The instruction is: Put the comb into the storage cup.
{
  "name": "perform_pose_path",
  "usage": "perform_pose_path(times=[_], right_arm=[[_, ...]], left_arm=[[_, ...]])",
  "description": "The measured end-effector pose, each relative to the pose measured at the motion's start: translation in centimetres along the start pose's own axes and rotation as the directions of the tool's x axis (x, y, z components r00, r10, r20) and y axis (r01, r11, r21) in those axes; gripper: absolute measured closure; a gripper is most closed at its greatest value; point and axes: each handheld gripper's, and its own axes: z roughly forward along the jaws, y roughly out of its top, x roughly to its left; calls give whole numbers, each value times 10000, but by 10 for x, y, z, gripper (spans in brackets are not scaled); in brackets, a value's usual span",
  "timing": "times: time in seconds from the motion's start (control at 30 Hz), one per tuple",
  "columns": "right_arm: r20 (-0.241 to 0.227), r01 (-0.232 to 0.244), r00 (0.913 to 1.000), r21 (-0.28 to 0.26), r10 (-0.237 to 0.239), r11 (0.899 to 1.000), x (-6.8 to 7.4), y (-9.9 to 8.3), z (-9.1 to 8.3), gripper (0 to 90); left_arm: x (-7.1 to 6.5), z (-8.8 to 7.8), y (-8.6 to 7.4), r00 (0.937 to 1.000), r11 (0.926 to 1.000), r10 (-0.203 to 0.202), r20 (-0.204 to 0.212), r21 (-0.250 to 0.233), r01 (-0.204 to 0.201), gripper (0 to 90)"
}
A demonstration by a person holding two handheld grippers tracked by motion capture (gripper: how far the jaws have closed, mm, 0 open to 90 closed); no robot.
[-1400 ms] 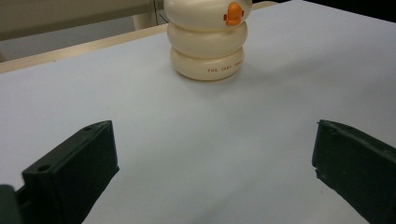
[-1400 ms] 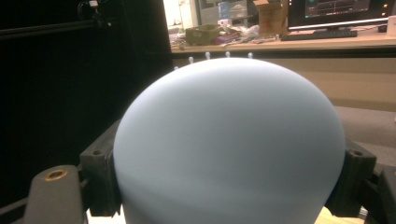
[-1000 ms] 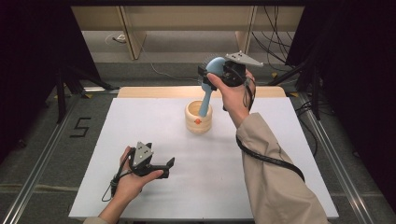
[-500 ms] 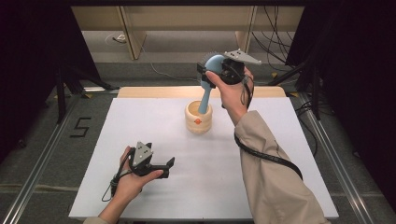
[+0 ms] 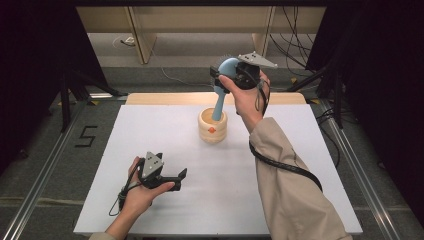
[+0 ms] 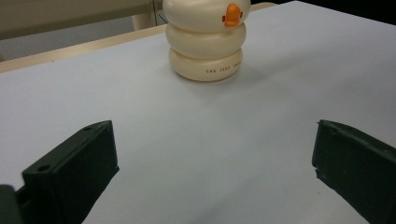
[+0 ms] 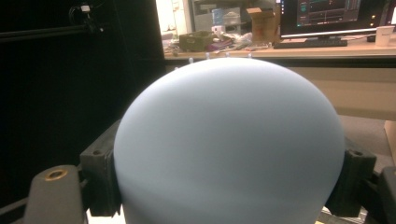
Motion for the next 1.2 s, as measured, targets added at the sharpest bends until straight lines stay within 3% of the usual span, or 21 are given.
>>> perform_pose_path(times=[1.2], right_arm=[[248,174,9995,-31,-173,9998,-4,-9,14,200]], left_arm=[[0,0,0,10000,10000,-18,14,5,18,0]])
